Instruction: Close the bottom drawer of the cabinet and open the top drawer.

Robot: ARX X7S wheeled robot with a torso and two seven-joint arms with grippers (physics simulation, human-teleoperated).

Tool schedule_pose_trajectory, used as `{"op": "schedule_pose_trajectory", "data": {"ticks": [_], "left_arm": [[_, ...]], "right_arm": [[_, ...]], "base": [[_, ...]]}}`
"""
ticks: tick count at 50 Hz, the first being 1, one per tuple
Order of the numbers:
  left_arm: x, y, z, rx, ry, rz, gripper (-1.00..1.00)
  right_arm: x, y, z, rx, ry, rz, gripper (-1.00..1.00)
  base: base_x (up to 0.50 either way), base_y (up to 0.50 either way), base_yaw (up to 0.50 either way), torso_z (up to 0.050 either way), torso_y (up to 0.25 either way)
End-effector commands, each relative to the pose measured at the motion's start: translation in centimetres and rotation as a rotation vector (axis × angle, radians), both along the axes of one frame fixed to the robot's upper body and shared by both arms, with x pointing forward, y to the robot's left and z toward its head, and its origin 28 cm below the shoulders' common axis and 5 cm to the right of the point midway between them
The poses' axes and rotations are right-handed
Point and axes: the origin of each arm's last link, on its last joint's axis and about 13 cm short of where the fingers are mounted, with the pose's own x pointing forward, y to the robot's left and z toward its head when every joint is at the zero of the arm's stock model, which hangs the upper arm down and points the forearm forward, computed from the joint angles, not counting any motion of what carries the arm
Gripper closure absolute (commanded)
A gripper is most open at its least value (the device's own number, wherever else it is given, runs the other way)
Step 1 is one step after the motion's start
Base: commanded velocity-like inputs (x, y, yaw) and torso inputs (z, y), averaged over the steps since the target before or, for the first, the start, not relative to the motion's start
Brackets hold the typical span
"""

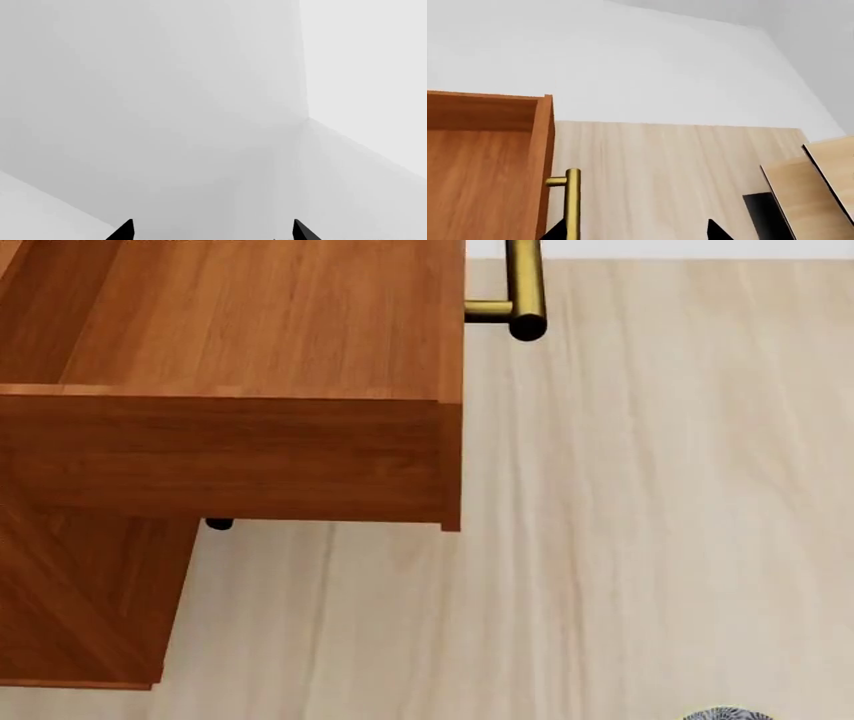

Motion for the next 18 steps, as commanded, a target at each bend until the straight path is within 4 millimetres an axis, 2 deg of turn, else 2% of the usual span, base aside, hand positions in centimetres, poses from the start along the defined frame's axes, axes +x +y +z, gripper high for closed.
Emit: {"op": "schedule_pose_trajectory", "data": {"ticks": [1,10,12,13,14,15,18], "left_arm": [[0.0,0.0,0.0,0.001,0.005,0.002,-1.0],[-0.1,0.0,0.1,0.005,0.007,0.002,-1.0],[-0.1,-0.1,0.2,0.008,0.008,0.003,-1.0],[0.0,-0.1,0.2,0.01,0.01,0.003,-1.0],[0.0,-0.1,0.2,0.011,0.01,0.002,-1.0],[0.0,-0.1,0.2,0.011,0.01,0.001,-1.0],[0.0,-0.1,0.2,0.013,0.011,0.001,-1.0]], "right_arm": [[-2.2,-1.5,1.5,0.047,-0.114,0.014,-1.0],[-2.6,-2.0,1.2,0.007,-0.141,0.01,-1.0],[-2.8,-2.4,1.1,0.007,-0.157,0.007,-1.0],[-3.6,-3.2,1.1,0.062,-0.226,-0.003,-1.0],[-4.2,-3.3,0.3,0.069,-0.234,0.018,-1.0],[-3.9,-3.0,-0.9,0.026,-0.168,0.03,-1.0],[-4.4,-3.3,-2.2,0.005,-0.172,0.034,-1.0]], "base": [[0.0,0.0,0.0,0.0,0.0],[0.0,0.0,0.0,0.0,0.0],[0.0,0.0,0.0,0.0,0.0],[0.0,0.0,0.0,0.0,0.0],[0.0,0.0,0.0,0.0,0.0],[0.0,0.0,0.0,0.0,0.0],[0.0,0.0,0.0,0.0,0.0]]}}
